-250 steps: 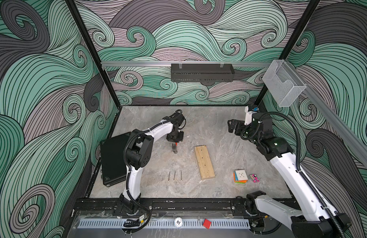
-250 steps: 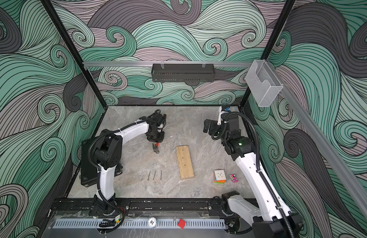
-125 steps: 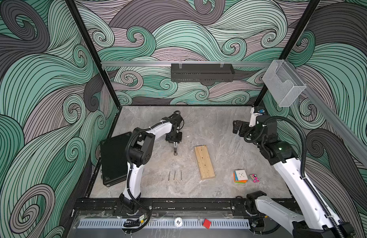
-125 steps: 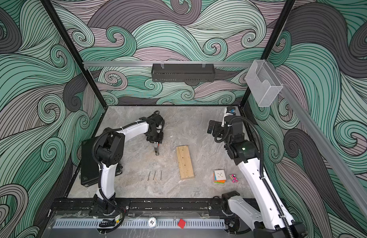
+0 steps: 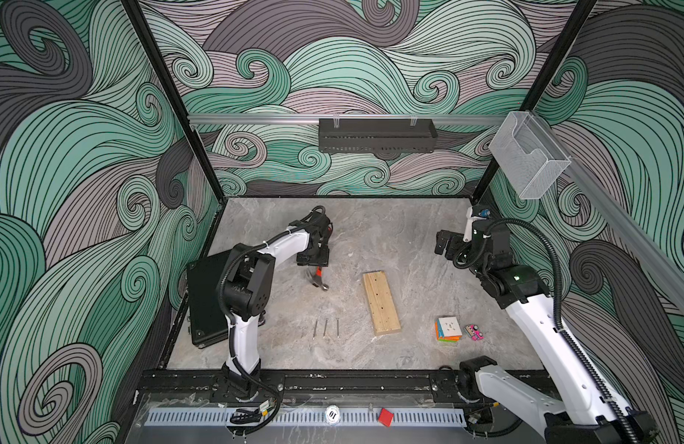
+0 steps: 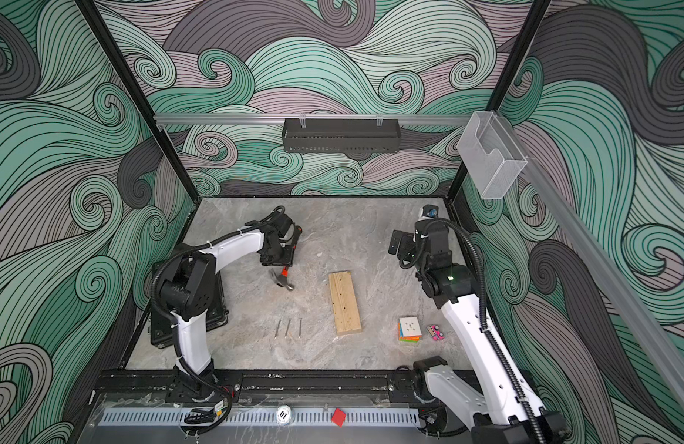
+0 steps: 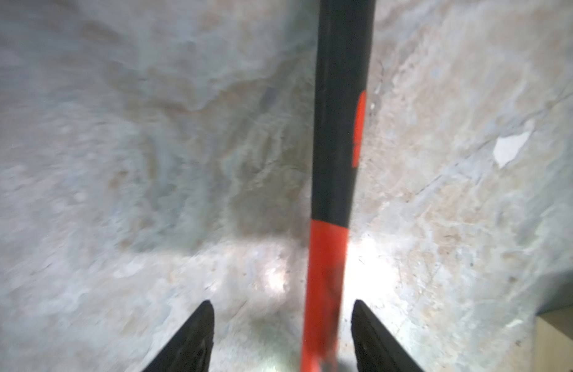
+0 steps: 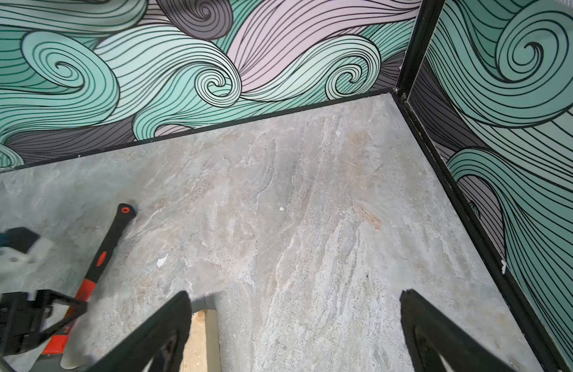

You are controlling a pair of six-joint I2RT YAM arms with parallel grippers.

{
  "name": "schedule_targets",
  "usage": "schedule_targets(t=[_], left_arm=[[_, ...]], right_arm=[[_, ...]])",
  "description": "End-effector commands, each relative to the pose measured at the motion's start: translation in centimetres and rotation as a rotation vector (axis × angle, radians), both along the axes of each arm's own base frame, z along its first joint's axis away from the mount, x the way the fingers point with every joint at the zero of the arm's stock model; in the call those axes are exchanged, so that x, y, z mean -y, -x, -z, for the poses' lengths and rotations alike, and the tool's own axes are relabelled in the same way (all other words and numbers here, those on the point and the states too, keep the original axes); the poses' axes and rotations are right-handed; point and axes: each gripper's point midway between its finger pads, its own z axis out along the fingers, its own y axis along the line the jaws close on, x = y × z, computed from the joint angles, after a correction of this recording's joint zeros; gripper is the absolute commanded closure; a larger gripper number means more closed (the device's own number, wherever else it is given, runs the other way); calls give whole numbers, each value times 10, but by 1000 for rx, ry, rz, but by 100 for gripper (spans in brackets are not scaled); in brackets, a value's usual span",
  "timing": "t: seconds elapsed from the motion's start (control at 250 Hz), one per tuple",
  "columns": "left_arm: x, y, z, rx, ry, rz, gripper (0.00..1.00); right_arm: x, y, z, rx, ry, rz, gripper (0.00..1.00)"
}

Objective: Use a claw hammer to pull out a nail
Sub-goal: Place the hammer at the center of the board, then reset both arms

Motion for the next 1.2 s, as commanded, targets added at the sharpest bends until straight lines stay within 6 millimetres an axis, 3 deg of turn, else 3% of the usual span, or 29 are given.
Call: schedule_targets(t=[0.0,0.148,0.288,0.539,0.735,0.855,1.059,1.151,1.199], left_arm=[[-13,-10,-41,136,28,-45,32],[-23,2,-48,134,24,-66,32],[-49,19,-36,200,-46,-118,21],[-141,19,-85,542,-207,-275,17],[-199,21,-77,802,-175,-355,14],[-212,16,-47,757,-106,-369,11],[-226,0,-46,839,-43,-373,4],[-221,0,-41,823,-18,-340,4],[-217,-1,-40,810,-5,-311,4]], right_arm=[[12,5,4,-9,13,52,0],[21,5,13,-32,41,89,0],[56,15,41,-42,177,210,0],[85,0,80,137,178,293,1],[83,-30,125,114,214,262,1],[79,-42,140,149,219,219,0],[75,-57,157,212,195,184,0],[73,-66,172,210,176,162,0],[60,-73,177,212,175,78,1]])
